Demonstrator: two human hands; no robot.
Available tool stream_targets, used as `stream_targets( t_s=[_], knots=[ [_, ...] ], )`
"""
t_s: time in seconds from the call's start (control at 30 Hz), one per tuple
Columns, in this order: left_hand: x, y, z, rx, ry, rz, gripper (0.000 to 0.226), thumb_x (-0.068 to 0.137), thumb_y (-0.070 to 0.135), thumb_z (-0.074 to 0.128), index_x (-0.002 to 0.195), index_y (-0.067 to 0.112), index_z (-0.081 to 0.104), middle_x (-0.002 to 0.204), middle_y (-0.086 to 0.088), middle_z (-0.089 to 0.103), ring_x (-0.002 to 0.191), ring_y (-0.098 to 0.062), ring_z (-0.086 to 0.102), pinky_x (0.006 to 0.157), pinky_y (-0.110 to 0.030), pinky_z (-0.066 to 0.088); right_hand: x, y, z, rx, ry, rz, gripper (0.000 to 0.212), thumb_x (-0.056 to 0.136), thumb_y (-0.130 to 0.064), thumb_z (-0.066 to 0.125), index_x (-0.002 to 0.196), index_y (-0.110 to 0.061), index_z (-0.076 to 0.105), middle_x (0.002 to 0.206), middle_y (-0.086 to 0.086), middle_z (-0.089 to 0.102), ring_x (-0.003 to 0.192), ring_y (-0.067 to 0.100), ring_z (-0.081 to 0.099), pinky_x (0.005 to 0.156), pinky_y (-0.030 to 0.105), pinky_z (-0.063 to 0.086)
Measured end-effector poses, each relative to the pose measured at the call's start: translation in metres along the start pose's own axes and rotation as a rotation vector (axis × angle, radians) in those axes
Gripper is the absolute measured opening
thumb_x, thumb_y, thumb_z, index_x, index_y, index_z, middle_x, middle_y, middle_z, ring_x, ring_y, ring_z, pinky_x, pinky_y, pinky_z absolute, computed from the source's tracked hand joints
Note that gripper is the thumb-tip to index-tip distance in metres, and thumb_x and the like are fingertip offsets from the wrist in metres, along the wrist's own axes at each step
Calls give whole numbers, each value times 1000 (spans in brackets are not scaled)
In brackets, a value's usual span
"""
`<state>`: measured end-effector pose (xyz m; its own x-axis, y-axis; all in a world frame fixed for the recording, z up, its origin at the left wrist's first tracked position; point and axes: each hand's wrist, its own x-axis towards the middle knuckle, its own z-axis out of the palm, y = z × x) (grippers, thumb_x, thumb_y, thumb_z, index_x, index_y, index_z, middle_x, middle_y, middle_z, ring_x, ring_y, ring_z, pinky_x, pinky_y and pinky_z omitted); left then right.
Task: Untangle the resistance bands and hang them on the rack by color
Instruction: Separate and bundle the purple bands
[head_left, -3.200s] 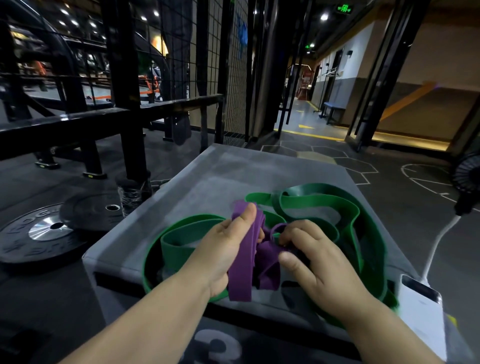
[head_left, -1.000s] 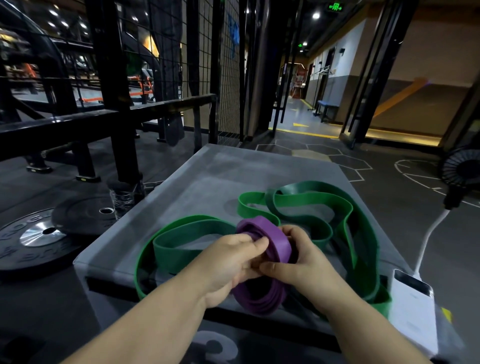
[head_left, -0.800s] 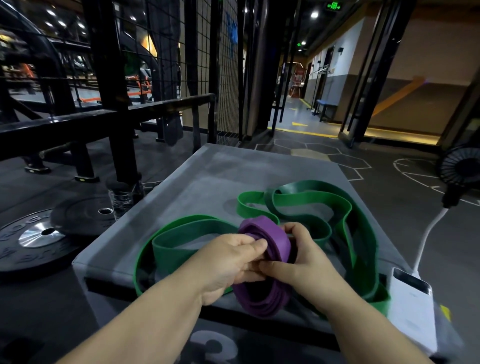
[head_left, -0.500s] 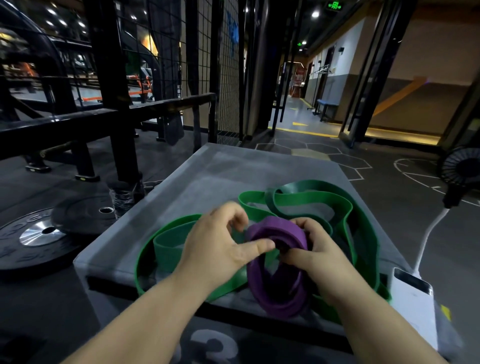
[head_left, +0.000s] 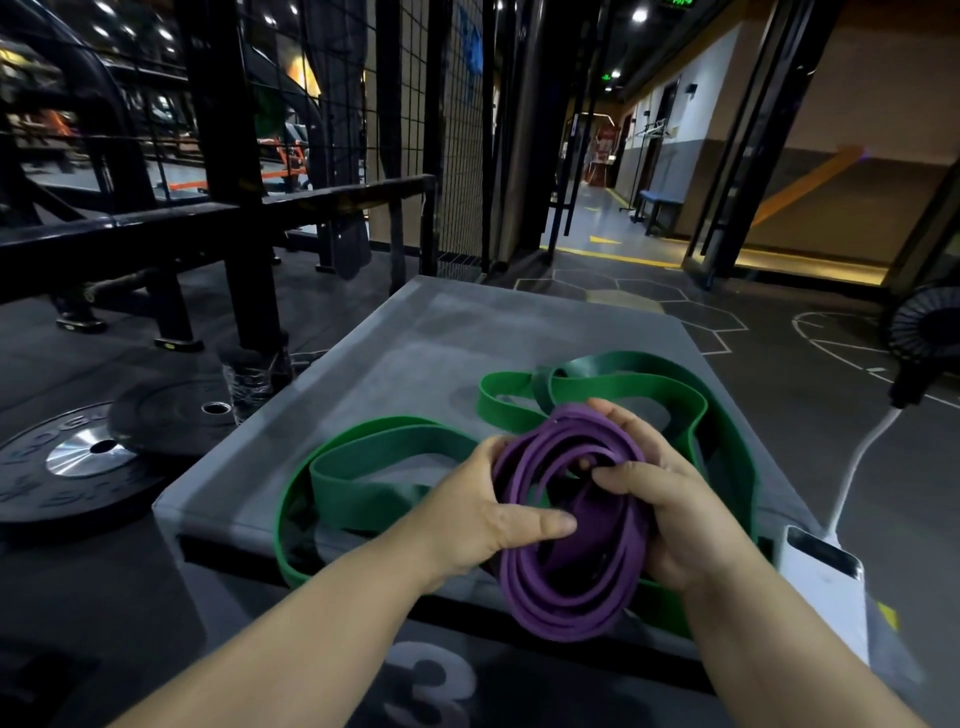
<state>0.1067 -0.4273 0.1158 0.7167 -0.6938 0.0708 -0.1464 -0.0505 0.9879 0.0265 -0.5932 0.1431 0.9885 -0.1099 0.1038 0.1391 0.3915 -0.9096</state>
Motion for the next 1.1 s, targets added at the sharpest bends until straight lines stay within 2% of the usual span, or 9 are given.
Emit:
stream_targets(
  t_s=[0.13, 0.23, 0.3, 0.37, 0.53, 0.77, 0.83, 1.0, 1.1],
  knots=[
    [3, -5, 1, 173, 1, 0, 54, 70, 41, 82, 110, 45, 45, 112, 12, 65, 105, -5, 63, 100, -34, 48, -1, -2, -3, 13, -4, -5, 62, 63, 7, 57, 123, -8, 50, 94, 16, 67, 76, 28, 67, 68, 35, 58],
    [4, -6, -2, 224, -12, -2, 65, 71, 50, 76, 121, 45, 35, 118, 12, 60, 107, -2, 60, 100, -31, 46, 0, 0, -3, 2, -63, 4, 64, 55, 4, 66, 116, -7, 51, 89, 16, 65, 69, 25, 63, 64, 32, 56],
    [2, -6, 0, 211, -38, 30, 55, 79, 39, 71, 125, 43, 41, 111, 15, 63, 101, 8, 60, 95, -19, 46, 0, 1, -3, 11, -117, 20, 63, 53, -1, 70, 113, -6, 53, 89, 18, 63, 70, 25, 61, 66, 34, 55],
    [2, -6, 2, 214, -8, 45, 36, 85, 24, 66, 112, 44, 52, 98, 15, 68, 91, 9, 61, 88, -16, 47, 2, 1, -4, 38, -159, 30, 64, 51, -1, 76, 110, -5, 53, 87, 19, 63, 70, 26, 61, 68, 34, 55],
    [4, -9, 5, -7, 48, 0, 41, 69, 20, 64, 109, 25, 64, 95, -5, 73, 94, -24, 68, 91, -43, 53, 5, 1, -3, 5, -158, 22, 58, 57, -1, 66, 112, -5, 49, 89, 19, 63, 72, 26, 64, 68, 34, 56],
    [3, -7, 9, -331, 20, -15, 51, 60, 2, 68, 110, 9, 60, 91, -9, 67, 83, -17, 66, 76, -28, 55, 3, -5, -7, -90, -153, 28, 58, 61, 4, 63, 115, -7, 48, 95, 18, 65, 77, 28, 66, 69, 35, 57],
    [2, -5, 11, -354, 19, -9, 44, 59, 2, 68, 101, 11, 60, 81, -2, 64, 75, -13, 63, 70, -24, 54, 2, -5, -8, -114, -125, 37, 55, 64, 6, 57, 116, -7, 47, 91, 17, 65, 73, 26, 64, 66, 32, 56],
    [-2, 1, 10, -421, -68, 39, 23, 62, -1, 67, 69, 18, 57, 67, -1, 51, 67, -16, 52, 66, -24, 47, 3, -4, -11, -145, -85, 28, 62, 57, -8, 67, 117, -7, 53, 98, 21, 60, 81, 33, 55, 73, 39, 48],
    [-3, 3, 9, -540, -33, 88, 26, 62, -6, 66, 68, 19, 67, 69, -3, 58, 67, -18, 59, 65, -26, 51, 3, -6, -12, -196, -91, 4, 68, 59, -12, 68, 125, -7, 49, 101, 19, 61, 83, 33, 55, 74, 39, 47]
  ],
)
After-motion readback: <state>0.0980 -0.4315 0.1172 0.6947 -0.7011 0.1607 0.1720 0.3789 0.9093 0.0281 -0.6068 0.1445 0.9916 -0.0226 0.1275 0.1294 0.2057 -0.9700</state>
